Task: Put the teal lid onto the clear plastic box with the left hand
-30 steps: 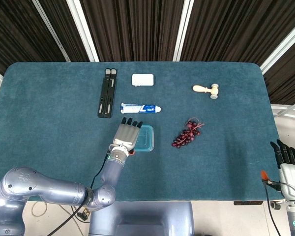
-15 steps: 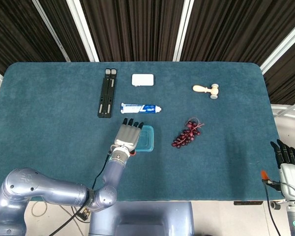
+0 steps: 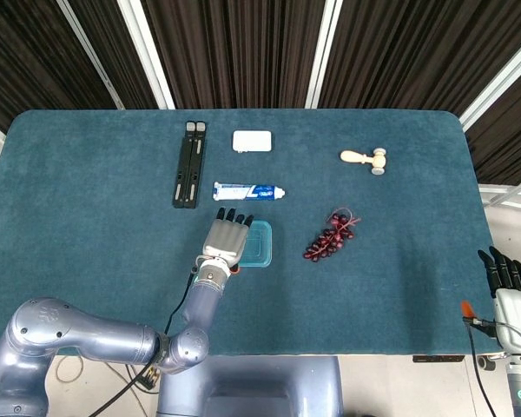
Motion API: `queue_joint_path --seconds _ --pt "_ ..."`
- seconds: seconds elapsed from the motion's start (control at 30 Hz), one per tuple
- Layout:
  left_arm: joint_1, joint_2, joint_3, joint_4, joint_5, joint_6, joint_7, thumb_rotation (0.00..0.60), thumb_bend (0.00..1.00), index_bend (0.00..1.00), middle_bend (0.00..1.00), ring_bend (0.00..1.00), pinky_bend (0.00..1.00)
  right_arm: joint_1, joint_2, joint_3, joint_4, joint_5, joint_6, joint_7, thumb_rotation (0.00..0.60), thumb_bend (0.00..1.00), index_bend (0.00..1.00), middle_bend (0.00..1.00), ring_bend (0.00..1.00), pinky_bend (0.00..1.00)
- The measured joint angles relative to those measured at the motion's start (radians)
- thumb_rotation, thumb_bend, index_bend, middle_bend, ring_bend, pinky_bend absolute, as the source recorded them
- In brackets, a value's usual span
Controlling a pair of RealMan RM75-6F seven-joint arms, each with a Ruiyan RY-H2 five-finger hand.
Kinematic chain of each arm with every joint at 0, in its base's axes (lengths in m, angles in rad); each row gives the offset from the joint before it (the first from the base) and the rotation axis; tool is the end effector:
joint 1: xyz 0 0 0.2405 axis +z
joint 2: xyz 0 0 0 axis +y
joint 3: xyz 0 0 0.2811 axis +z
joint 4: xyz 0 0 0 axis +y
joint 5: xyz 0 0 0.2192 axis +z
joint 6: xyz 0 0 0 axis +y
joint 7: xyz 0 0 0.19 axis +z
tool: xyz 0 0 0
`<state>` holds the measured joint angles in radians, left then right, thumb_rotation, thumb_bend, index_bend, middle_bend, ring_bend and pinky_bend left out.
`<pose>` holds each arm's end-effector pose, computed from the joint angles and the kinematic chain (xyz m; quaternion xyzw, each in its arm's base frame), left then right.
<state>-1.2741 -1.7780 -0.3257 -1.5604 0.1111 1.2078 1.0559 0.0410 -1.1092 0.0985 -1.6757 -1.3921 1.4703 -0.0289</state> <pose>-0.0109 0.4113 -0.1122 -0.7628 -0.3974 -0.2097 0.4649 -0.3488 -0.2233 0.1716 0.5423 -0.4227 0.3762 0.6211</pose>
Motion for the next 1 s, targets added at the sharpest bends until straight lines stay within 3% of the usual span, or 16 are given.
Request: queue_joint_path --seconds 0.77,1.0 --pt "0.014 -0.016 -0.003 0.015 -0.002 0.0 0.024 0.6 0.17 0.1 0.35 0.02 0.0 -0.001 0.0 0.0 -0.002 0.0 0.001 0.001 0.6 0.36 0.05 0.0 0.0 0.0" --pt "0.018 -0.016 -0.006 0.017 0.003 -0.005 0.025 0.6 0.15 0.09 0.29 0.01 0.0 -0.001 0.0 0.0 -0.002 0.002 0.0 0.0 0.6 0.36 0.05 0.0 0.0 0.0"
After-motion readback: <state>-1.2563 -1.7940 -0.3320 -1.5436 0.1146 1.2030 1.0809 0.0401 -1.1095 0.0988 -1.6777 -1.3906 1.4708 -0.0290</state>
